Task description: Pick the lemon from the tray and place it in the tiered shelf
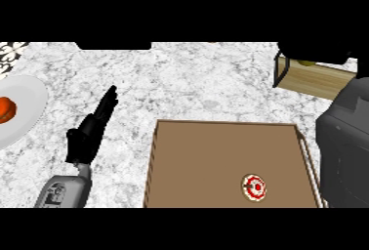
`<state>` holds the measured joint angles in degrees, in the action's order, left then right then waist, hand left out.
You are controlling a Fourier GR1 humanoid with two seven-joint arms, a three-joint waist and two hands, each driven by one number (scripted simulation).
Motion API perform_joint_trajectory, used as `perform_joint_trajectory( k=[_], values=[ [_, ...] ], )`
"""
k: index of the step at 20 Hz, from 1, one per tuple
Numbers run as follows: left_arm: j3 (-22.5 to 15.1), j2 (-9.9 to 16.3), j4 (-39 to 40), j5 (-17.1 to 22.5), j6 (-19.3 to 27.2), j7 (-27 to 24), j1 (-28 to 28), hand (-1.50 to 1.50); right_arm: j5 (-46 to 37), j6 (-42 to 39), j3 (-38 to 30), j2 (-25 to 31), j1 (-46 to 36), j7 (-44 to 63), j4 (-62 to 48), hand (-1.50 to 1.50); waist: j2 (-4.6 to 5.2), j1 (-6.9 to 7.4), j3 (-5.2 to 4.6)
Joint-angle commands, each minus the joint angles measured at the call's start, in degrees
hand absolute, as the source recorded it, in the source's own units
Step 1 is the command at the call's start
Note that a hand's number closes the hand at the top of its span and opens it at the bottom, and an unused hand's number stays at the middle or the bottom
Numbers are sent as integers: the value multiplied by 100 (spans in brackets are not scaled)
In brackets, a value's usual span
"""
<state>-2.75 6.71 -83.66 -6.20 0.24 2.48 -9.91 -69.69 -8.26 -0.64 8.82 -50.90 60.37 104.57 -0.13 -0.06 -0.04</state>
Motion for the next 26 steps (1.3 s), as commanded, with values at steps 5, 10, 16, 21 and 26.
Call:
perform_joint_trajectory(
  k=[5, 10, 16, 21, 26],
  values=[
    [17, -30, 75, 9, -86, -233, 123, 0, 6, -412, -802, 662, -1048, 58, -928, 150, 11, 32, 0],
    [-44, -122, 88, -142, 17, -102, -62, 0, -57, -11, -1035, 1043, -930, -377, -1100, 150, 12, 20, 2],
    [-171, -216, -289, -175, 24, 54, 286, 0, 203, 99, -1273, 1608, -1047, -1115, -1894, 150, 8, 53, 3],
    [-184, -320, 10, -311, 144, -360, 347, 0, -123, 367, -1114, 1853, -1120, -1308, -2406, 150, 12, 48, 2],
    [-90, -246, -2, -216, 2, -96, 47, 0, -312, 1302, -1128, 1893, -1088, -1711, -3380, 150, 23, 64, 3]
  ],
)
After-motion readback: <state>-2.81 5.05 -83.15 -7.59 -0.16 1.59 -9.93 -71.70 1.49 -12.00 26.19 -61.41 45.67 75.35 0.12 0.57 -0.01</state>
